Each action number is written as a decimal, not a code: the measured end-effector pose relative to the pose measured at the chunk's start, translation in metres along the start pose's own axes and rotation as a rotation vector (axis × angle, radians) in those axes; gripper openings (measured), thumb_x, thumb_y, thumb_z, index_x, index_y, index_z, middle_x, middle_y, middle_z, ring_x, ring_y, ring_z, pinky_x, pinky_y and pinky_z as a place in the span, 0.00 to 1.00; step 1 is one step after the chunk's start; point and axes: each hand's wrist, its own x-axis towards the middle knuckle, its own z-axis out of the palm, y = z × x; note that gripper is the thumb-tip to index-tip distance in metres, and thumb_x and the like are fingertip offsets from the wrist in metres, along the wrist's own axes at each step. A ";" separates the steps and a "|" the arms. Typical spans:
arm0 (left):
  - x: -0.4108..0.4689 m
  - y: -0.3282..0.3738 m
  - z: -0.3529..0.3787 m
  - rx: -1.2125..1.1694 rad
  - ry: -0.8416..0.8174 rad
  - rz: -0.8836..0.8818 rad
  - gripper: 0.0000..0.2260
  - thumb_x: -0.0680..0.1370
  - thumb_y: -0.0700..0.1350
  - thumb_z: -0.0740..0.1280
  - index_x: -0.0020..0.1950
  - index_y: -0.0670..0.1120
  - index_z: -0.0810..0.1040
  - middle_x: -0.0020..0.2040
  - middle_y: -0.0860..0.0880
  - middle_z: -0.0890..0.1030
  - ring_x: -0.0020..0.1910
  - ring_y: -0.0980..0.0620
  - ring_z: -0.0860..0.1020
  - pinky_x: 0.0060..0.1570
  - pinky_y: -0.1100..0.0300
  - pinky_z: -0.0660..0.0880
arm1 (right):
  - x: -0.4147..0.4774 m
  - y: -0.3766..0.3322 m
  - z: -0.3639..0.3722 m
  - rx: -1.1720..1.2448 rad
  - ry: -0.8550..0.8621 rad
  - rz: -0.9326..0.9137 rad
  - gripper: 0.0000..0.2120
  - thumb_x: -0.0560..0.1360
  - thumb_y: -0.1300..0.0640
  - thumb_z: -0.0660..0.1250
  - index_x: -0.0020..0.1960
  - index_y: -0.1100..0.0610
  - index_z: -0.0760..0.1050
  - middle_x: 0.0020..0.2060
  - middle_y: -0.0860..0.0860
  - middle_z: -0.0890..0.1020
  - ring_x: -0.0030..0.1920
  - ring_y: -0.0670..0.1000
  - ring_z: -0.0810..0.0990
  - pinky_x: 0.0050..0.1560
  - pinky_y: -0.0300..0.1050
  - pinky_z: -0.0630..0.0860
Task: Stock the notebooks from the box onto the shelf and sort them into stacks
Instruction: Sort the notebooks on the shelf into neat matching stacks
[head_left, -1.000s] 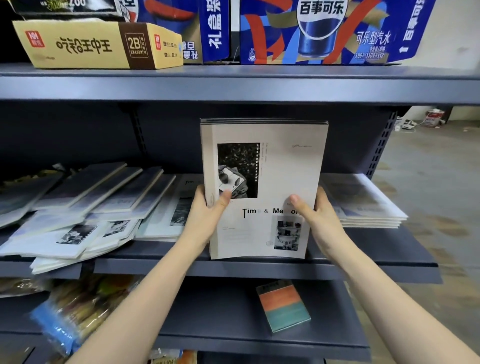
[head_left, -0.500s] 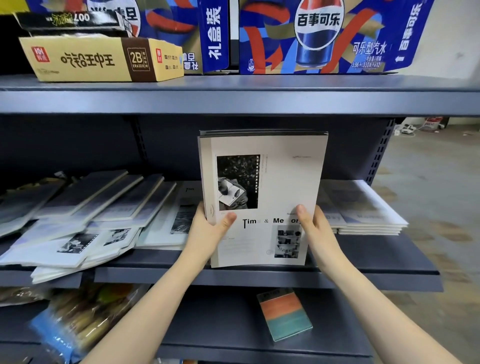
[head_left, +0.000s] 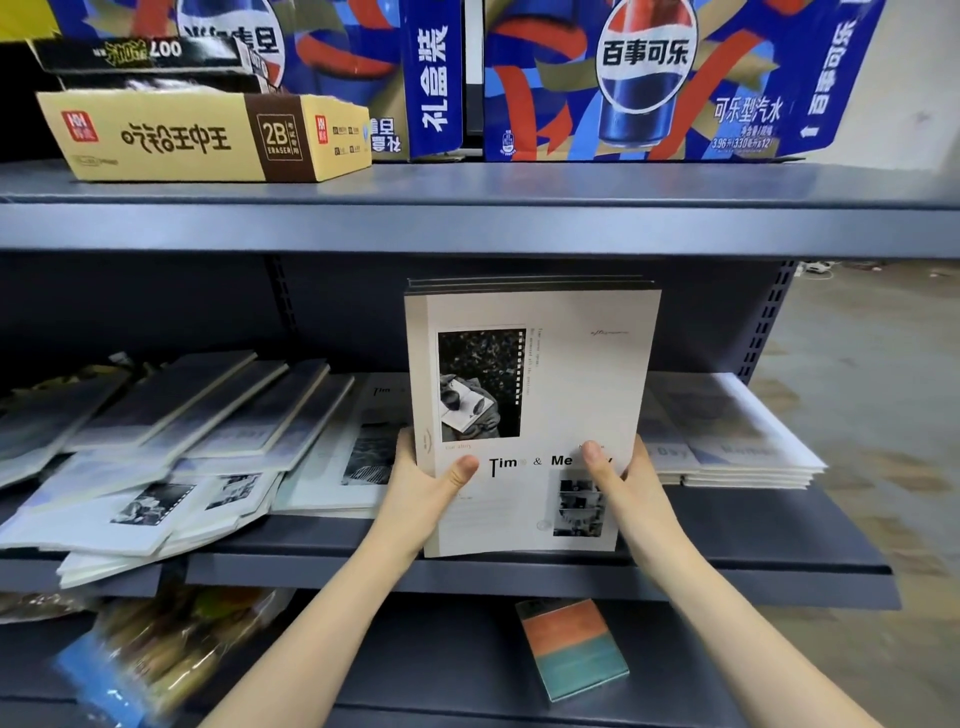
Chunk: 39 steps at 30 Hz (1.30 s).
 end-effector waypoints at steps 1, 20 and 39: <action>-0.001 0.002 0.002 0.011 0.024 -0.010 0.51 0.48 0.75 0.71 0.63 0.47 0.65 0.53 0.58 0.76 0.54 0.61 0.75 0.54 0.63 0.72 | -0.001 0.000 0.001 0.008 0.009 -0.004 0.35 0.66 0.35 0.64 0.68 0.51 0.65 0.59 0.40 0.76 0.58 0.34 0.73 0.49 0.29 0.70; -0.007 -0.001 -0.005 0.138 -0.053 -0.072 0.51 0.48 0.79 0.65 0.64 0.50 0.67 0.53 0.62 0.76 0.49 0.73 0.74 0.46 0.78 0.71 | -0.001 0.010 -0.010 -0.082 -0.110 -0.004 0.43 0.60 0.23 0.63 0.67 0.48 0.68 0.60 0.42 0.78 0.61 0.38 0.75 0.60 0.37 0.70; 0.029 0.025 -0.034 0.232 -0.046 -0.237 0.19 0.71 0.52 0.72 0.60 0.48 0.76 0.51 0.55 0.82 0.52 0.55 0.80 0.52 0.60 0.75 | 0.024 -0.024 0.016 -0.180 -0.021 -0.049 0.08 0.76 0.44 0.61 0.53 0.43 0.74 0.48 0.39 0.81 0.50 0.34 0.77 0.46 0.29 0.70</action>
